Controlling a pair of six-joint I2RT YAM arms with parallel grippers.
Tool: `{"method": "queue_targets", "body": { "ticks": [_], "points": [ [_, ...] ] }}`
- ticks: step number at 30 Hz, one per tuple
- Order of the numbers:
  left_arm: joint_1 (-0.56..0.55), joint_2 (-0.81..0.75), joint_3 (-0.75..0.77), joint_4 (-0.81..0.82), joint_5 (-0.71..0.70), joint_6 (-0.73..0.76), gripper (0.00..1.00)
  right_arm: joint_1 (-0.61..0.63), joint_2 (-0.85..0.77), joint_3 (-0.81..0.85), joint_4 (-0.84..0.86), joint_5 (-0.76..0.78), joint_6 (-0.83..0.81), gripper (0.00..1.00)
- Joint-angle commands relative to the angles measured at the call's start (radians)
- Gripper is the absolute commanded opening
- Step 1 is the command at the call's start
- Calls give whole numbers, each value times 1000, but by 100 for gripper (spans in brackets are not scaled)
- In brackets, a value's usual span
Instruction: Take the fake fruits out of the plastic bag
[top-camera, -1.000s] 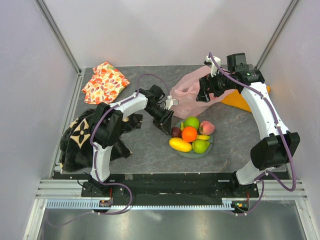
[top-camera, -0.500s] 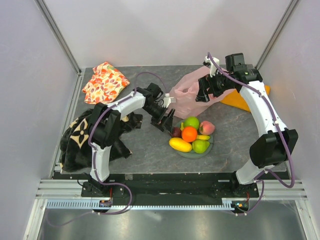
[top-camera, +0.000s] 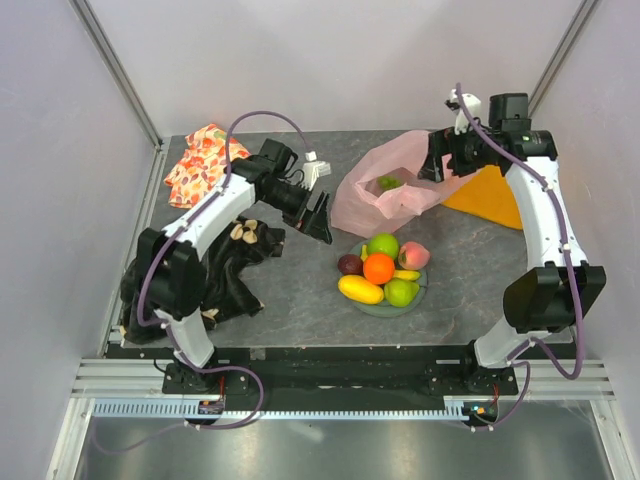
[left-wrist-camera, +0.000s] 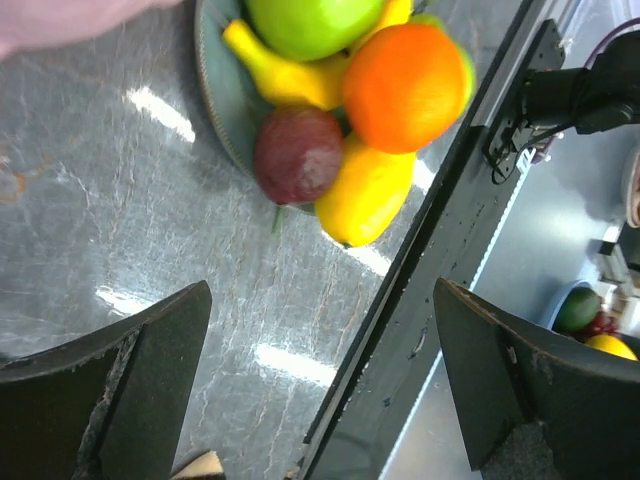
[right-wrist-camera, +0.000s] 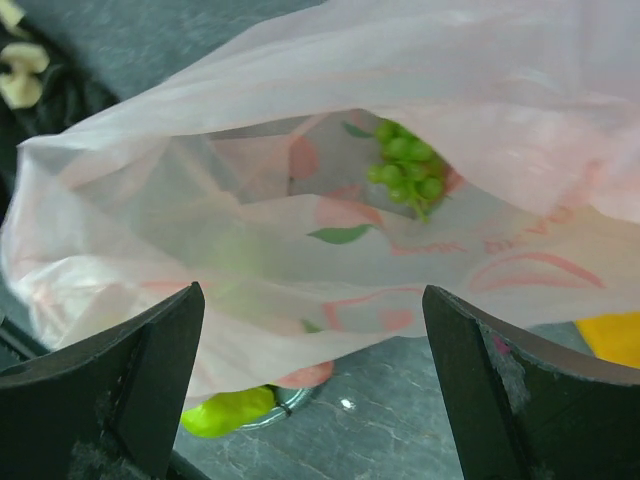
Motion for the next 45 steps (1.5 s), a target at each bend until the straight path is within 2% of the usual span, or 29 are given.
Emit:
{"method": "queue_targets", "body": {
  "ticks": [1, 3, 6, 8, 10, 12, 17, 20, 23, 24, 26, 28, 29, 33, 37, 40, 45],
  "points": [
    [-4, -150, 56, 127, -31, 47, 99, -58, 31, 51, 60, 43, 67, 98],
    [-6, -141, 138, 141, -48, -17, 99, -56, 48, 34, 83, 49, 60, 97],
    [-4, -52, 296, 147, -42, -189, 99, -48, 93, 29, 61, 32, 56, 94],
    [-9, -3, 333, 207, -39, -293, 99, -32, 94, 14, 29, 28, 34, 93],
    [-24, 38, 389, 216, -100, -348, 99, 60, 70, -31, 1, 49, -19, 93],
    [-44, 100, 450, 221, -138, -366, 99, 118, 50, -87, -2, 60, -24, 93],
    [-110, 192, 504, 198, -290, -332, 99, 177, 2, -172, 20, 49, 14, 94],
    [-160, 207, 480, 172, -373, -306, 99, 179, 1, -178, 29, 60, 24, 95],
    [-193, 197, 426, 155, -387, -281, 98, 180, 8, -180, 30, 71, 21, 96],
    [-193, 186, 414, 155, -389, -283, 94, 179, 13, -181, 32, 75, 22, 97],
    [-190, 175, 378, 152, -392, -286, 59, 180, 21, -187, 43, 135, 42, 98],
    [-187, 155, 357, 144, -401, -275, 3, 177, 28, -192, 55, 248, 69, 98],
    [-182, 145, 334, 141, -392, -266, 2, 174, 31, -198, 55, 332, 85, 98],
    [-174, 83, 268, 132, -376, -197, 2, 142, -19, -267, -6, 315, 34, 98],
    [-174, 46, 228, 137, -372, -163, 2, 139, -50, -383, 17, 310, 19, 98],
    [-185, 40, 225, 143, -401, -116, 2, 130, -5, -329, 70, 207, 31, 98],
    [-185, 51, 214, 143, -427, -88, 2, 131, 146, -177, 133, 150, 1, 97]
  ]
}}
